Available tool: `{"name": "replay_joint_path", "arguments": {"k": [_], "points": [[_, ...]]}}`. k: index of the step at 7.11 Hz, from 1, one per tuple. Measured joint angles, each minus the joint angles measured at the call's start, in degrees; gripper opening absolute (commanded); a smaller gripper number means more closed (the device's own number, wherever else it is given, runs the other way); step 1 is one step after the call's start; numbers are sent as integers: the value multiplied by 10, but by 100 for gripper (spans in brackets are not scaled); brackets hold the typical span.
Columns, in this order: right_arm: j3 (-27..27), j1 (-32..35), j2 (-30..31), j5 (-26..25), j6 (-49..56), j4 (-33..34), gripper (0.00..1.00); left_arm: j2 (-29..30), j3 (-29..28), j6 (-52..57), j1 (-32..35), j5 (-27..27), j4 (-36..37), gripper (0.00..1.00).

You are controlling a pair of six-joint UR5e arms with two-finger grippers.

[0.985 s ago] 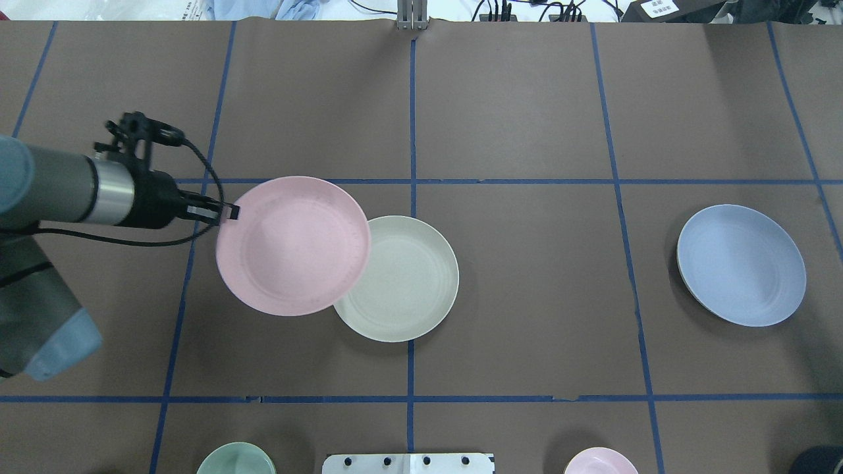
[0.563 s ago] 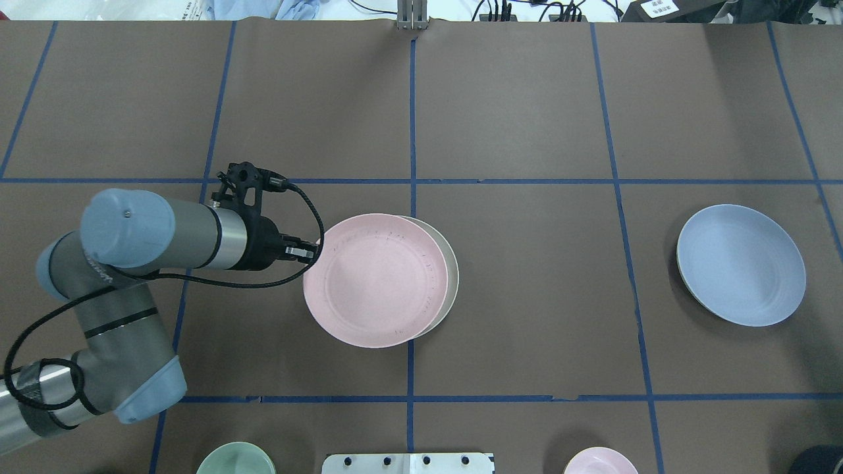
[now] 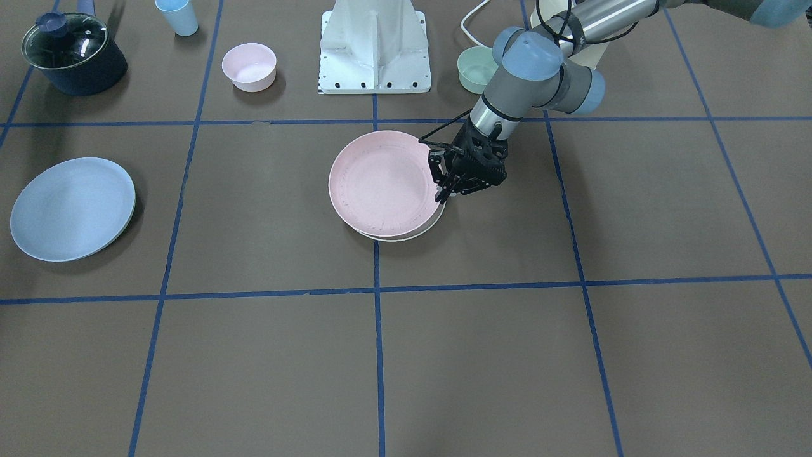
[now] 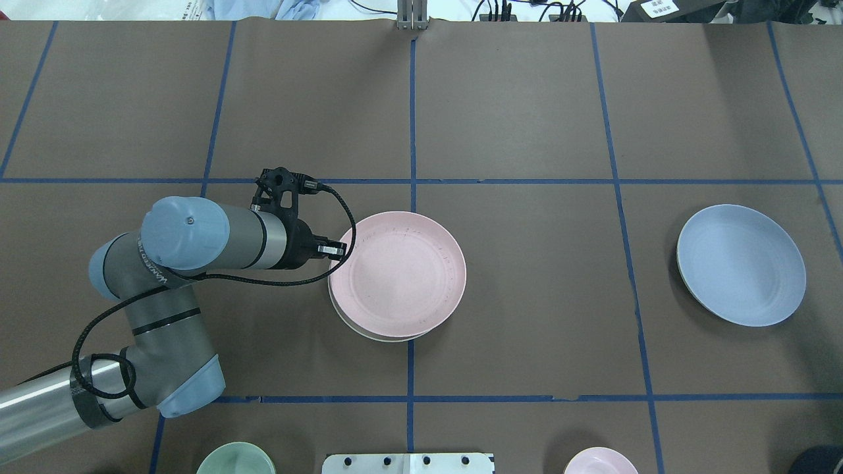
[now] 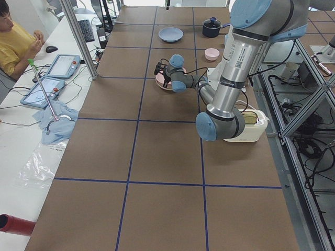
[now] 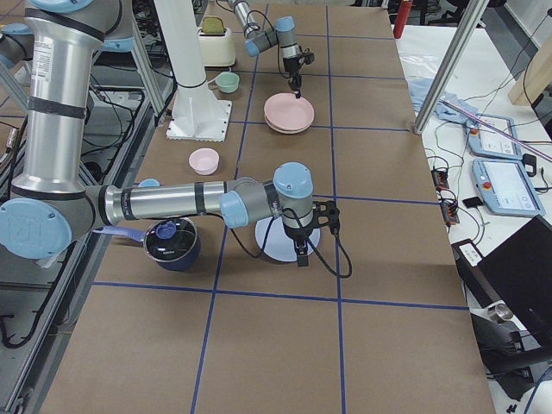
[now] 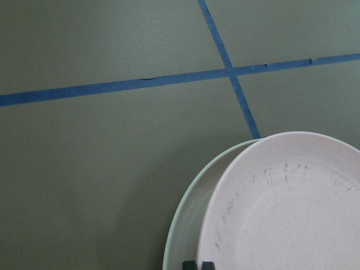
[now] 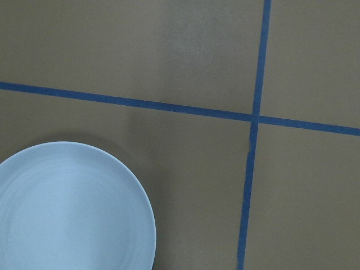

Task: Stack three plates with pink and blue
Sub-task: 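Release the pink plate and draw the left gripper back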

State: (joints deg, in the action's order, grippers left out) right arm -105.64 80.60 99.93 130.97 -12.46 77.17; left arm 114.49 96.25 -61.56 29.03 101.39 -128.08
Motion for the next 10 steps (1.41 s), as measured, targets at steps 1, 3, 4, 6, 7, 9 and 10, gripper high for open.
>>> {"name": "replay_joint_path", "arguments": {"k": [1,3,4,6,7,9,10], "points": [[0,0,-1,-1,2,-1,100,-3,2,5,1,0,0,100],[1,-1,-2,-10,4,-29,100,-30,28,63,21,7,3,100],[3,-6,0,-1,-1,-38,100,-64,52,128,48,27,6,100],[13,-50,9,-5,-56,-54,100,-138,76,282,140,101,3,100],[20,-87,20,-40,-120,-99,99,-161,79,337,176,123,1,100],[69,-150,37,-81,-249,-251,98,-177,84,372,202,135,1,100],[101,-169,40,-93,-280,-317,89,-179,86,376,205,136,1,100]]}}
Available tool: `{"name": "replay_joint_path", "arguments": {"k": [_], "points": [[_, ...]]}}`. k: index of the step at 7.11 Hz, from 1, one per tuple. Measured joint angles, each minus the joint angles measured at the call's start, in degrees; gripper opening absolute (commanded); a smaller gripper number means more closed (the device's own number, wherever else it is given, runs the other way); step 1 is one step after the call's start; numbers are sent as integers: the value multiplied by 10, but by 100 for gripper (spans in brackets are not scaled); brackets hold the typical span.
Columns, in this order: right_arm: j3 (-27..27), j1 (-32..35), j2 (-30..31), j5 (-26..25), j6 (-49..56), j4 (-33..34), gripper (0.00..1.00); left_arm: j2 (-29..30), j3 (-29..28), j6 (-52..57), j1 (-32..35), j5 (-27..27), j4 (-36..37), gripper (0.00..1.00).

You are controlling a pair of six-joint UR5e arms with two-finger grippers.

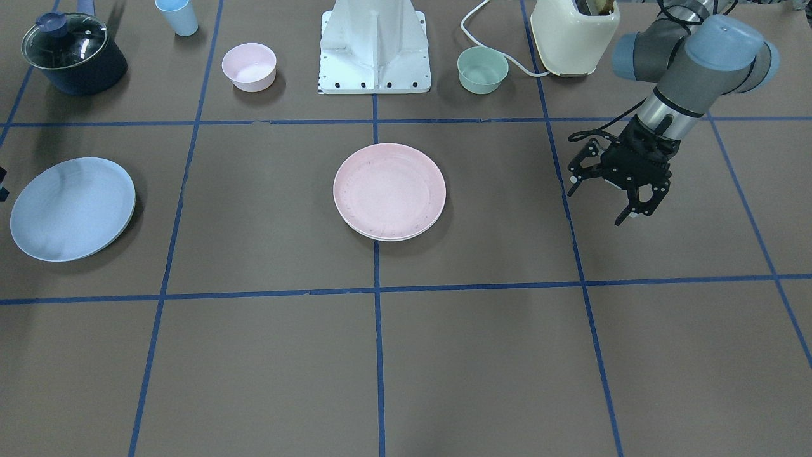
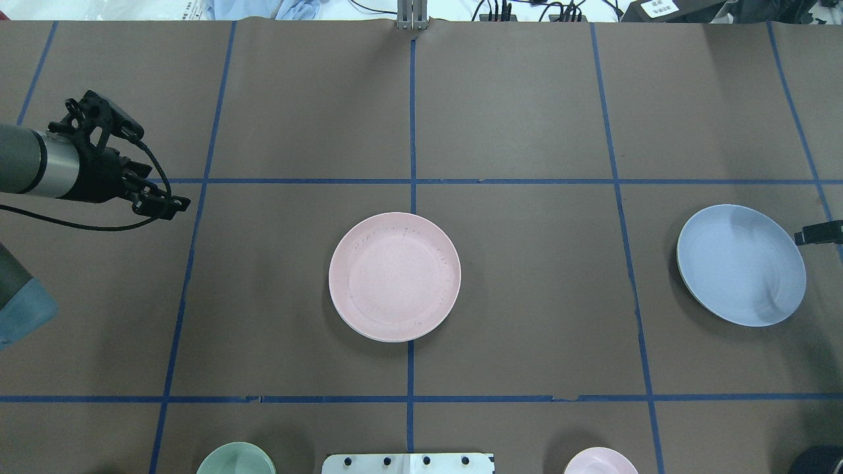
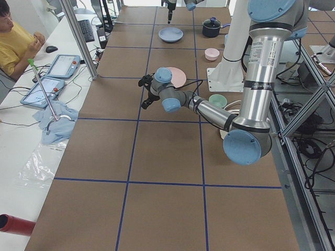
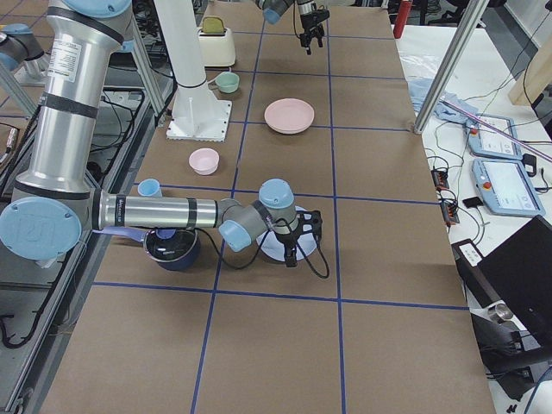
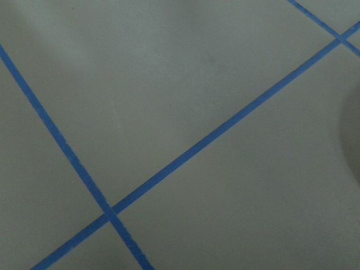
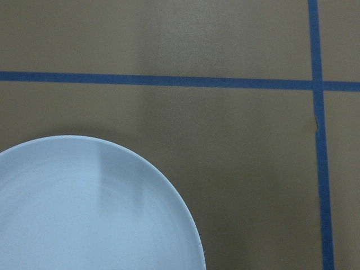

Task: Stack three plates with pink and blue
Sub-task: 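Lower the right gripper to the rim of the light blue plate and grasp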

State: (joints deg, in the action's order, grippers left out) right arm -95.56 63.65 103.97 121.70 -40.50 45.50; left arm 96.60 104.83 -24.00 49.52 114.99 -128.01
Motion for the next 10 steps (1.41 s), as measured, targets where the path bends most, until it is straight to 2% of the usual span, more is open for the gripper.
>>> {"name": "replay_joint_path", "arguments": {"k": [1,4,5,7,8,9,10], "points": [[24,-10,1,-5,-14,-40,67,-1,1,1,1,0,0,100],[46,-22,2,-3,-24,-64,66,-1,3,1,2,0,0,100],[48,-27,1,-3,-24,-65,62,-1,4,1,2,0,0,100],[52,-35,1,-3,-25,-64,42,-1,4,1,2,0,0,100],[55,-39,0,-3,-25,-64,15,-1,4,1,1,0,0,100],[58,-41,0,-3,-25,-65,0,-1,4,1,1,0,0,100],[59,-41,-1,-3,-24,-65,0,-1,4,1,1,0,0,100]]}}
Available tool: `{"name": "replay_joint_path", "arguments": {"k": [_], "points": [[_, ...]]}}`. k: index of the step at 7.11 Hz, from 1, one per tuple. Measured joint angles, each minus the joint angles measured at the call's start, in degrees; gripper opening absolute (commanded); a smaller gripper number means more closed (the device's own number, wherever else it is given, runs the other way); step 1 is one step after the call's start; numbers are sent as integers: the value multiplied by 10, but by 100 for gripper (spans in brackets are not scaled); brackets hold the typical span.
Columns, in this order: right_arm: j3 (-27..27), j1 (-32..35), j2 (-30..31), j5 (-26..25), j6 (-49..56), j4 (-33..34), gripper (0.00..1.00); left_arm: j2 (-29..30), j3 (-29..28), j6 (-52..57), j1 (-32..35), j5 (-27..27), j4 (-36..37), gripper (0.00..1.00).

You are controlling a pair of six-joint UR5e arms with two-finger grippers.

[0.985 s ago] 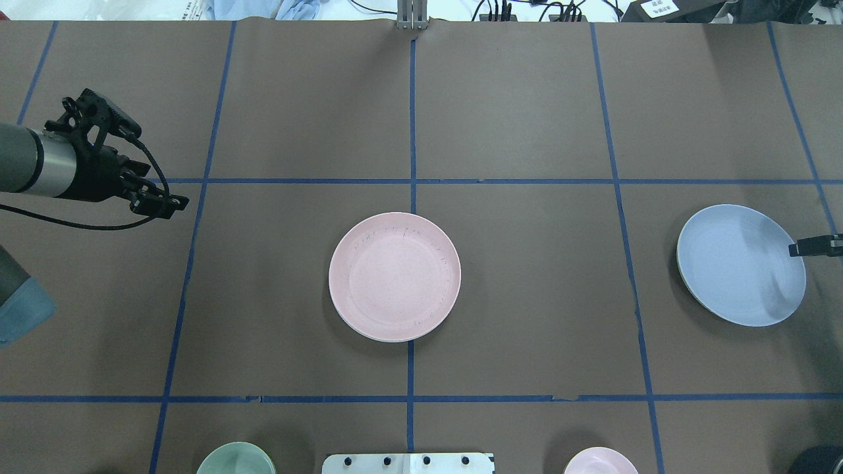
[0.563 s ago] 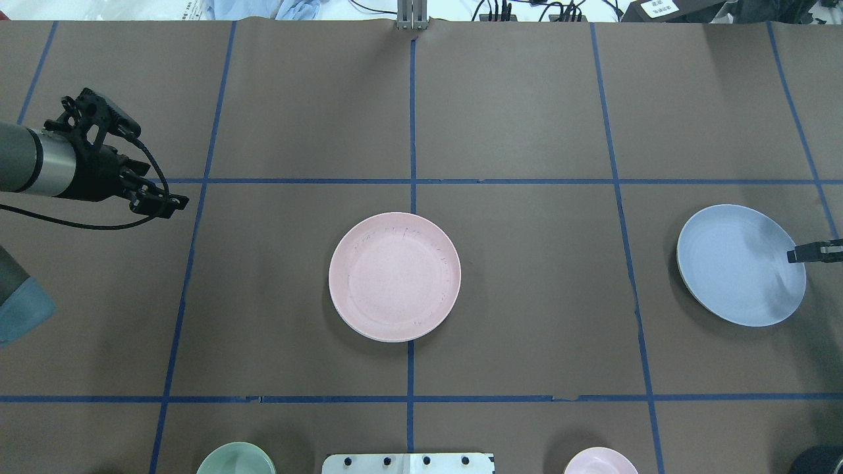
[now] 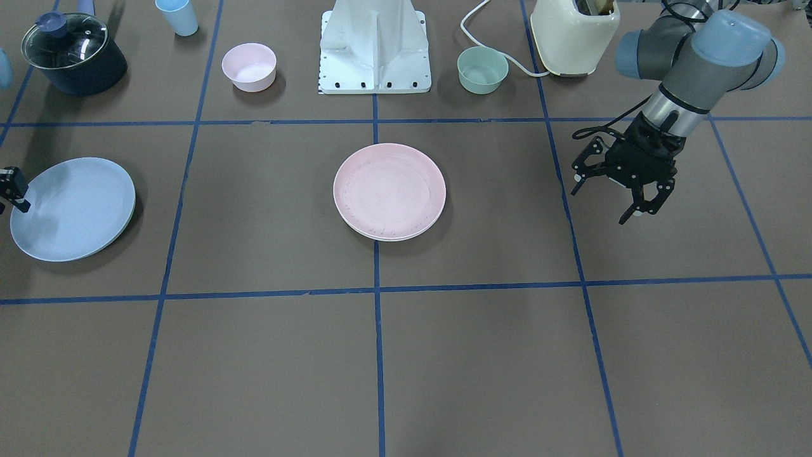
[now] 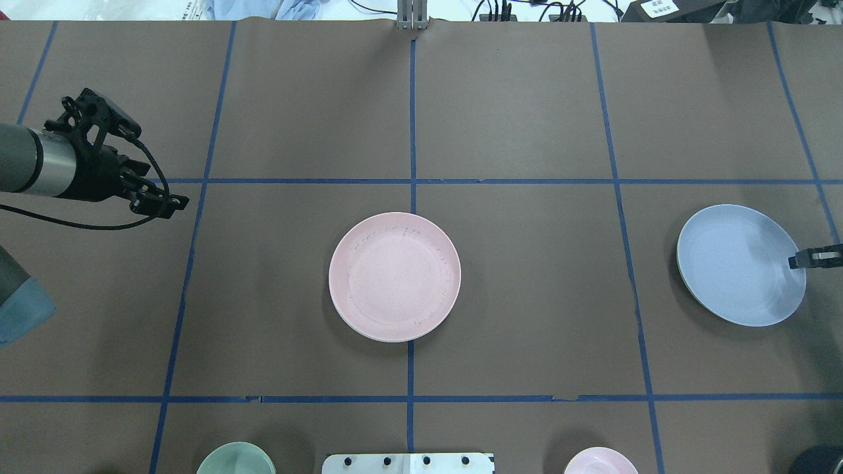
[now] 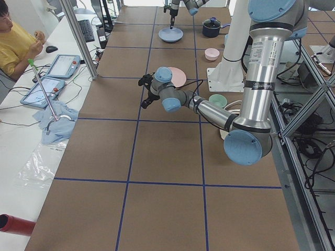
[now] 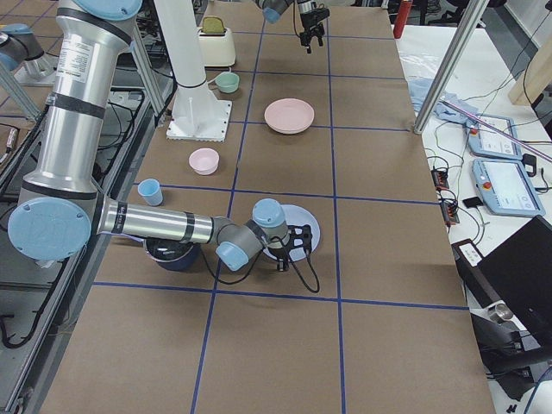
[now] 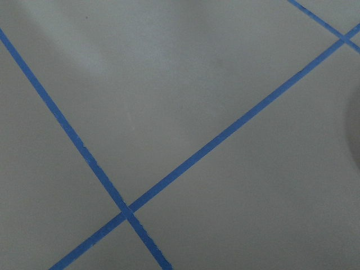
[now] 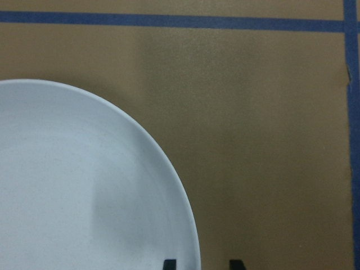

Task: Stack three plates with pink and blue
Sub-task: 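Lower the right gripper to the rim of the light blue plate and grasp, then slide the light blue plate with the right gripper onto the pink plate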

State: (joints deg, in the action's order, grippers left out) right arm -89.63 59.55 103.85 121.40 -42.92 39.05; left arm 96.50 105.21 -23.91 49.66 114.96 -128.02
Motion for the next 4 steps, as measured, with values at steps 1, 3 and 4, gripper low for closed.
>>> {"name": "replay_joint_path", "arguments": {"k": [1,3,4], "points": [[0,0,-2,1,0,0,0,0,0,0,0,0,0,100],[-6,1,-20,3,2,3,0,-1,0,0,2,0,0,100],[-8,4,-46,8,5,5,0,-2,0,1,6,2,0,100]]}}
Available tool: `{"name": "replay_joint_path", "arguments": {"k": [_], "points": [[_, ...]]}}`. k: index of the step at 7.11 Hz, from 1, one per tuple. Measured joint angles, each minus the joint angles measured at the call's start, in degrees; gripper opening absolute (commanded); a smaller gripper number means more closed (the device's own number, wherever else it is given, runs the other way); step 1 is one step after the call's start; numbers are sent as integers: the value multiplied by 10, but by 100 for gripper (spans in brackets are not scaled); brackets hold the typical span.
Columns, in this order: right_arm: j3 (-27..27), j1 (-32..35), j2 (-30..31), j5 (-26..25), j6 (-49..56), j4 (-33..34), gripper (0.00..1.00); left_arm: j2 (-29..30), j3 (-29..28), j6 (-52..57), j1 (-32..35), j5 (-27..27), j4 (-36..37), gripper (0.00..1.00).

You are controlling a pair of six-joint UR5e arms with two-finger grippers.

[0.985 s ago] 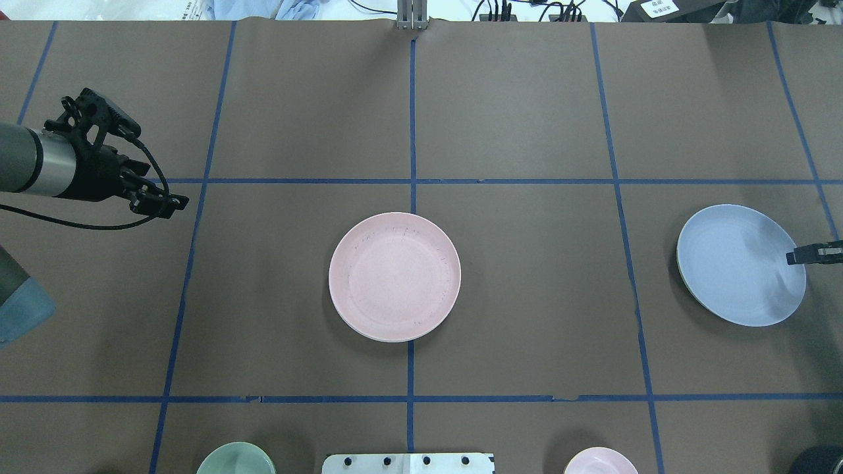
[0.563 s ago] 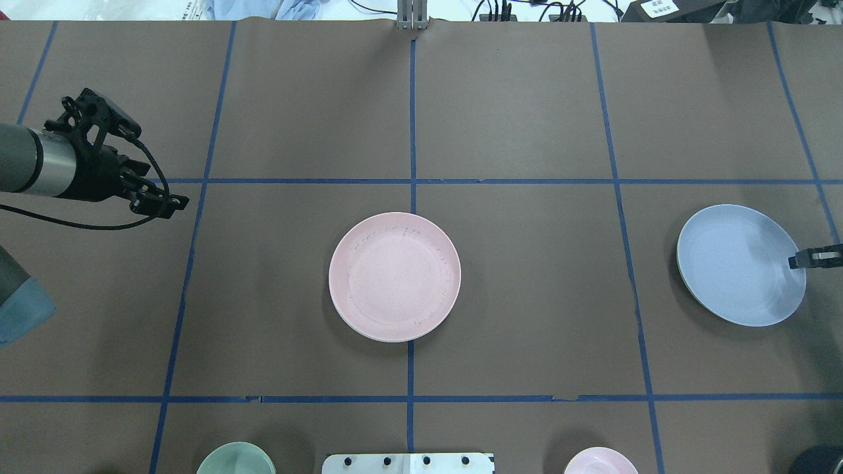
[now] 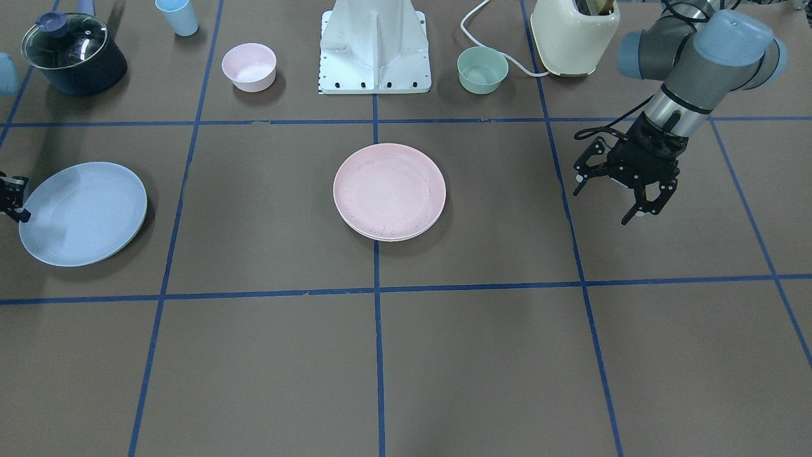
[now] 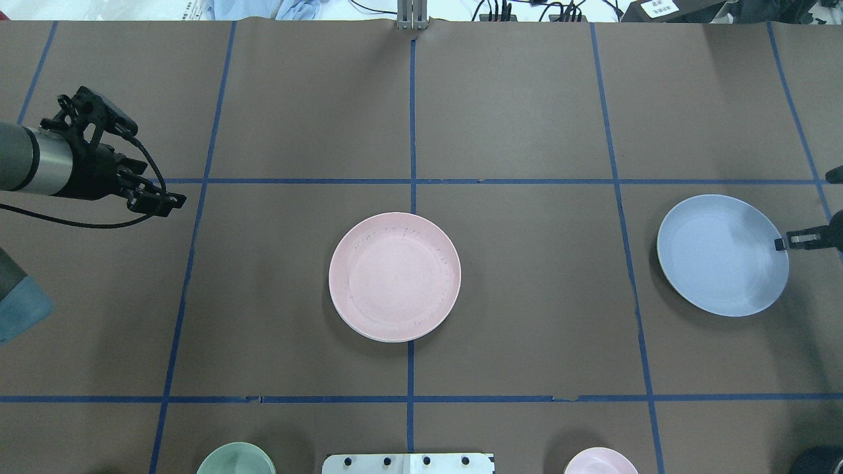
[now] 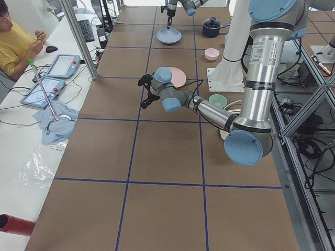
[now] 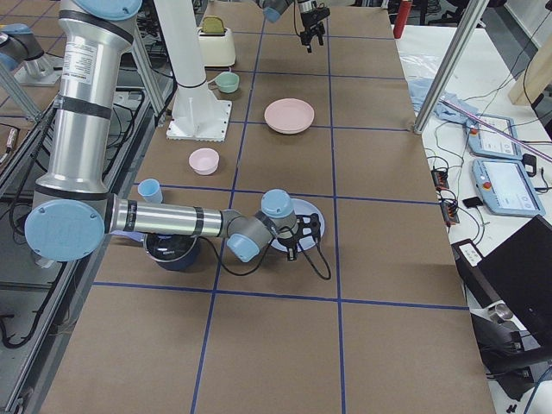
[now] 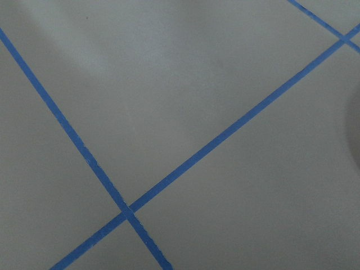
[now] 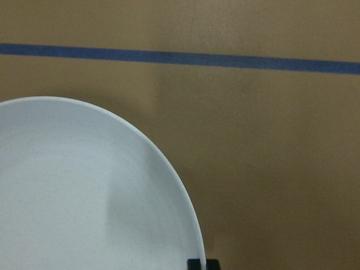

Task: Stack three plates with pink and blue
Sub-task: 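Slide the light blue plate with the right gripper onto the pink plate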

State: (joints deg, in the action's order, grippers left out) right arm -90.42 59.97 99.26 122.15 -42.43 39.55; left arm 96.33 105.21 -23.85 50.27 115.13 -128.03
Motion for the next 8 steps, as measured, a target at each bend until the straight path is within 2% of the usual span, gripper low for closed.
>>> {"name": "replay_joint_path", "arguments": {"k": [3,5,6,7,8], "points": [[-18,15,-101,21,-15,-2,0,-2,0,0,14,19,1,100],[-56,-20,-161,33,-138,1,0,-2,0,1,19,29,2,100],[-75,-66,-189,20,-217,3,0,-3,0,1,21,30,2,100],[-88,-122,-215,-19,-284,10,0,-4,0,1,23,31,2,100],[-100,-176,-240,-74,-321,45,0,-6,0,1,24,31,2,100]]}}
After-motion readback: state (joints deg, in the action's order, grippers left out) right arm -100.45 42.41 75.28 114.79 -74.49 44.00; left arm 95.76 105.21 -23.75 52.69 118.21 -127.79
